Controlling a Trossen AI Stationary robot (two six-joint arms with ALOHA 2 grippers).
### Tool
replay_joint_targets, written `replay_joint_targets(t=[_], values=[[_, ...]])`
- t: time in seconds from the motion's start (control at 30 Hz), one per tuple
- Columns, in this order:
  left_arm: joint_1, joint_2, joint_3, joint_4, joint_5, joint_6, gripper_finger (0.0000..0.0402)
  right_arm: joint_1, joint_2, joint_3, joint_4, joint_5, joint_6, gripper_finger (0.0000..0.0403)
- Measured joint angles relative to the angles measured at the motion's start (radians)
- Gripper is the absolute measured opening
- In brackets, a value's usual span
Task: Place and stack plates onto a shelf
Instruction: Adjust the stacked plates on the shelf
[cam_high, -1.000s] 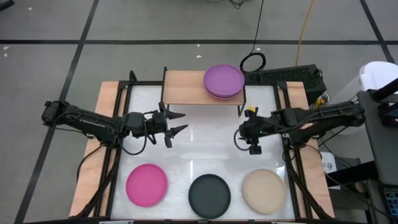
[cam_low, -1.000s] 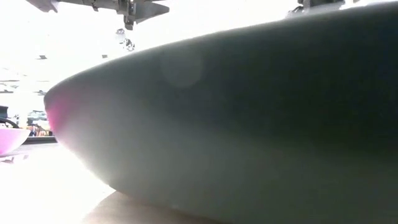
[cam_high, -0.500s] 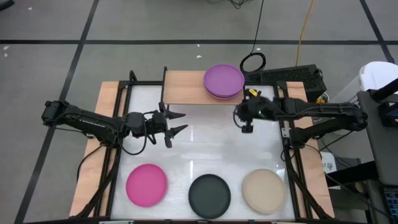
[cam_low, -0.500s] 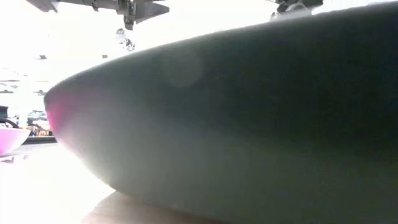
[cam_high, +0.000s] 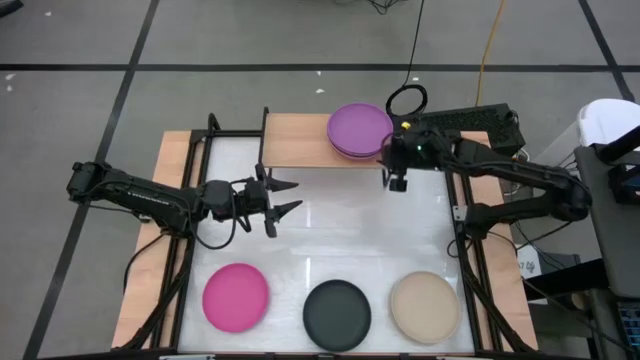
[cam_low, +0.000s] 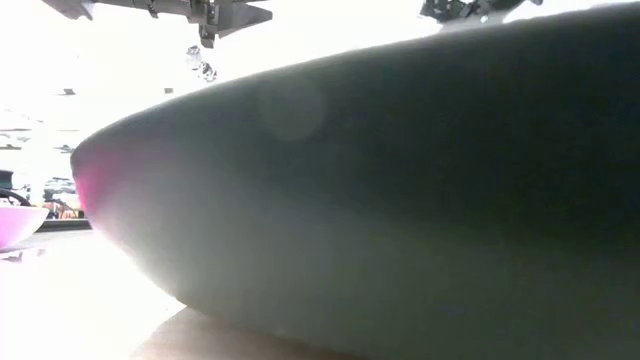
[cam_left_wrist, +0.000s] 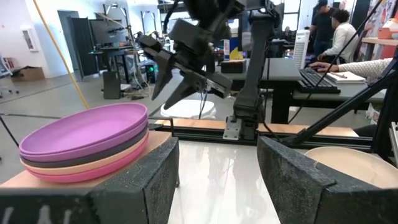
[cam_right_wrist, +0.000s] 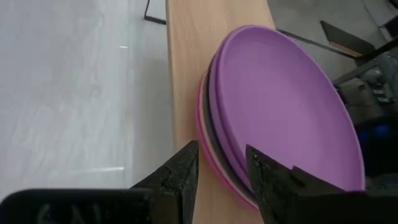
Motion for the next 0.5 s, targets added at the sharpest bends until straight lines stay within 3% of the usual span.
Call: replay_joint_targets(t=[0.5], values=[[0.001,0.000,0.000,0.000,0.000,0.000,0.0223,-0.139,0.081,0.000,0.040,-0.111,-0.041,0.0110]])
